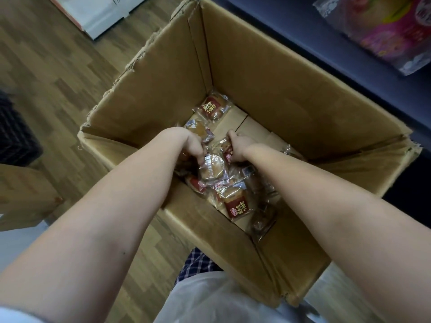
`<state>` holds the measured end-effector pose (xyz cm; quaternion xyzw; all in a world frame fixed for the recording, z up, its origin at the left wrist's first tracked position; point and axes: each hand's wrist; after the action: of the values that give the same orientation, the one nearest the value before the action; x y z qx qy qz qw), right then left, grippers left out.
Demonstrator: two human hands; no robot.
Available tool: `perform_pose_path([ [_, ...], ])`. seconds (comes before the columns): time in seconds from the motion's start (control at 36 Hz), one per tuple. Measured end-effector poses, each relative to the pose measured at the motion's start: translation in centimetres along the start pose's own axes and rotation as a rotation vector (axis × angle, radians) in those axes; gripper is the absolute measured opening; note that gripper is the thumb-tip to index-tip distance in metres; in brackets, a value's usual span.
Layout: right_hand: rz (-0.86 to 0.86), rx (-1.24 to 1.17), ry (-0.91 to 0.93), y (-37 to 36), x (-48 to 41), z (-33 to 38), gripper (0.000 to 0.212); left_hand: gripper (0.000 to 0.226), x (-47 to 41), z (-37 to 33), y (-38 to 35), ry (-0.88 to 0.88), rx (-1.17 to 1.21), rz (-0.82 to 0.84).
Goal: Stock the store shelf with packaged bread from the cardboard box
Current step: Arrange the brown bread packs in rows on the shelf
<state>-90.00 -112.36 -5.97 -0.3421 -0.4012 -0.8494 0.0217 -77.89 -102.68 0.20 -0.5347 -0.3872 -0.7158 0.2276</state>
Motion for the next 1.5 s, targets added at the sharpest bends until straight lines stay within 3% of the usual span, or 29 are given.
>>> perform_pose_path([
  [0.14,0.024,-0.069,-0.022,0.1,0.5,0.0,0.111,0.068,-0.3,0.1,-0.2,0.035,0.001,0.054],
  [0.28,0.121,0.070,-0.032,0.1,0.5,0.2,0.087,0.072,-0.3,0.0,-0.4,0.039,-0.026,0.092],
  [0.42,0.084,-0.003,0.024,-0.1,0.0,0.4,0.068,0.080,-0.3,0.2,-0.4,0.039,-0.037,0.103],
  [0.58,0.138,-0.250,0.083,1.6,0.1,0.7,0.084,0.092,-0.7,0.2,-0.5,0.014,-0.019,0.000],
  [0.75,0.143,-0.289,0.135,1.3,0.2,1.4,0.087,0.081,-0.8,0.4,-0.3,-0.006,-0.070,-0.027],
  [0.89,0.163,-0.246,0.152,1.1,0.6,1.5,0.082,0.034,-0.9,0.8,-0.3,-0.042,-0.071,-0.009],
  [0.97,0.160,-0.213,0.156,1.6,0.8,1.7,0.081,0.026,-0.8,1.0,-0.2,-0.098,-0.079,-0.042],
  [1.17,0.046,-0.153,0.162,2.9,2.3,2.2,0.068,0.031,0.6,1.4,0.0,-0.157,-0.056,-0.114],
  [1.31,-0.077,-0.182,0.185,5.3,4.4,2.8,0.082,0.034,3.3,1.7,0.4,-0.171,0.001,-0.191],
  [1.5,-0.197,-0.215,0.193,9.9,9.0,2.3,0.071,0.027,7.8,1.3,1.7,-0.209,0.138,-0.321],
])
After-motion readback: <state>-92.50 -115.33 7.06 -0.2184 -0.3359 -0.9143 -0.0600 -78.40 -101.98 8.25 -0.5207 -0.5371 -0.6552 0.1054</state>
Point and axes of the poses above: each hand's wrist, its own x-axis away from the middle knuckle, its own y-axis out of the back of the hand, z = x × y, and after that the axes turned 11 degrees about y, right-handed
